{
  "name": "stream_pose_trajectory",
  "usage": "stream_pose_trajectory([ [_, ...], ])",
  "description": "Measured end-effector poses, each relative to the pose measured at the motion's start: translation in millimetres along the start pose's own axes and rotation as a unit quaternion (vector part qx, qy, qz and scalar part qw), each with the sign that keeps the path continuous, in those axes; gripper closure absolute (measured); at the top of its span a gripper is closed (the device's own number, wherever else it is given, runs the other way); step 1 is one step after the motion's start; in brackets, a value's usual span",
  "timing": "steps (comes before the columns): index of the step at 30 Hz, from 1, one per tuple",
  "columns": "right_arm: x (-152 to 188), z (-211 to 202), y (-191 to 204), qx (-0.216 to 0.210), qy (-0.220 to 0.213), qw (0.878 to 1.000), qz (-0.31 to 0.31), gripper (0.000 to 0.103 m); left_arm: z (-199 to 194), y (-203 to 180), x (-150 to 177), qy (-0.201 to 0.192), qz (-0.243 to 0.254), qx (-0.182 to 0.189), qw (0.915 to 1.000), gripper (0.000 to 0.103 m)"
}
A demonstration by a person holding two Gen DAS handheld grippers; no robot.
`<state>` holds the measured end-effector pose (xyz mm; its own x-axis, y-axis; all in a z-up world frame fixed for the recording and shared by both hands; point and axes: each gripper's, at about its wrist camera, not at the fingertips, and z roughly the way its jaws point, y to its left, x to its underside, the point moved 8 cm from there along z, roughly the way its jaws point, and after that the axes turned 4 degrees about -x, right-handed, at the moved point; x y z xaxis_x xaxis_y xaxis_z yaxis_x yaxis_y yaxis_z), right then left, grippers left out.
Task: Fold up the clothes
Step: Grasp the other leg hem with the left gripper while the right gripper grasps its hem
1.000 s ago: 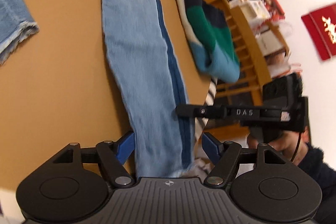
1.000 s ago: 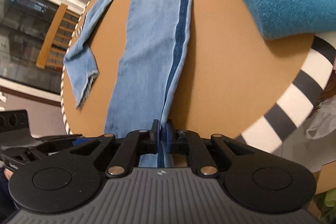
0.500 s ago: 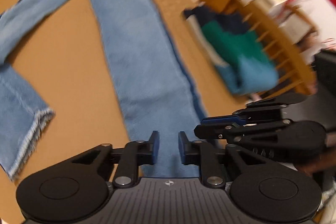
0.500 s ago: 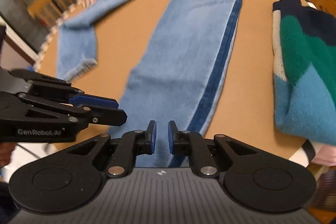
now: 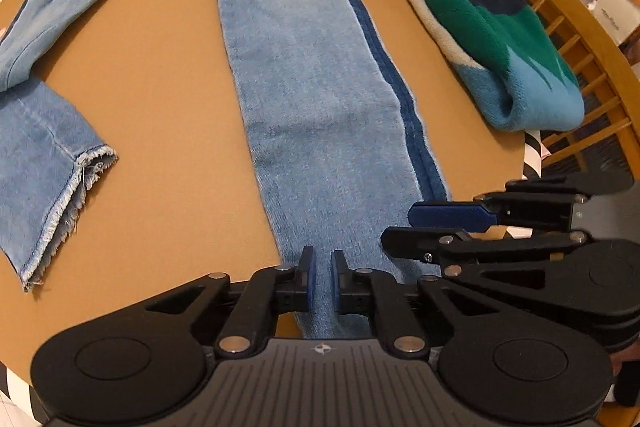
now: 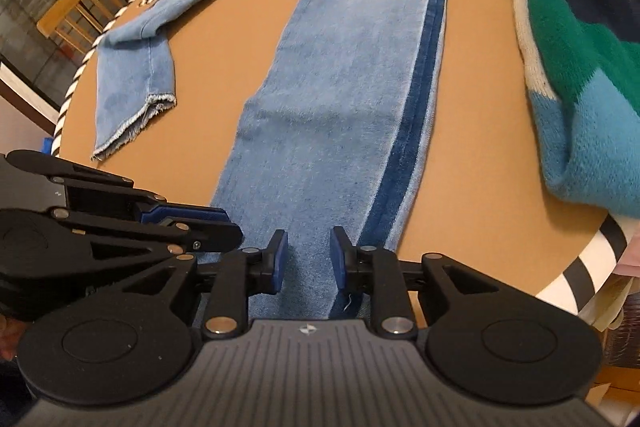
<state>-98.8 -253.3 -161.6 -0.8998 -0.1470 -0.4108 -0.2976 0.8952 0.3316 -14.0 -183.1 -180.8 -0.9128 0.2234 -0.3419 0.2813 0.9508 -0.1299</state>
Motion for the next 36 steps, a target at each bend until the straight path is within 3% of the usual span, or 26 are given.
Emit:
stream_pose_trajectory([
  [5,-1,1,2,-0.005,-0.005,1.000,-0.008,0.077,-6,7,1,-0.002,-0.018,0.003,0.9998,0.089],
  [8,-11,-6,7,0.006,-0.022,1.000,-0.014,0.075,-21,24,3,-0.030,-0.038,-0.007,0.9988,0.060],
  [10,-23,-14,17,0.002,-0.046,0.998,-0.030,0.075,-39,53,8,-0.057,-0.057,-0.030,0.9963,0.052],
  [12,-39,-6,38,-0.031,-0.047,0.998,-0.037,0.074,-54,90,17,-0.072,-0.089,-0.060,0.9915,0.046],
  [16,-76,31,84,-0.091,-0.034,0.994,-0.042,0.068,-63,160,30,-0.069,-0.169,-0.093,0.9788,0.044],
  [19,-110,64,116,-0.098,-0.033,0.994,-0.047,0.067,-67,192,31,-0.070,-0.195,-0.097,0.9734,0.042],
  [24,-139,109,138,-0.075,0.004,0.997,-0.030,0.066,-58,229,25,-0.065,-0.225,-0.054,0.9708,0.041],
  [26,-142,119,144,-0.060,0.011,0.997,-0.037,0.074,-54,235,25,-0.061,-0.229,-0.035,0.9709,0.041],
  [27,-142,122,148,-0.060,0.017,0.997,-0.039,0.088,-52,238,25,-0.058,-0.232,-0.026,0.9707,0.041],
  [28,-139,125,151,-0.063,0.025,0.997,-0.039,0.096,-51,241,25,-0.061,-0.231,-0.016,0.9709,0.039],
  [33,-116,115,173,-0.096,0.032,0.995,-0.026,0.098,-52,251,29,-0.054,-0.213,0.021,0.9753,0.035],
  [36,-98,104,183,-0.122,0.034,0.992,0.002,0.098,-55,258,40,-0.040,-0.196,0.012,0.9797,0.033],
])
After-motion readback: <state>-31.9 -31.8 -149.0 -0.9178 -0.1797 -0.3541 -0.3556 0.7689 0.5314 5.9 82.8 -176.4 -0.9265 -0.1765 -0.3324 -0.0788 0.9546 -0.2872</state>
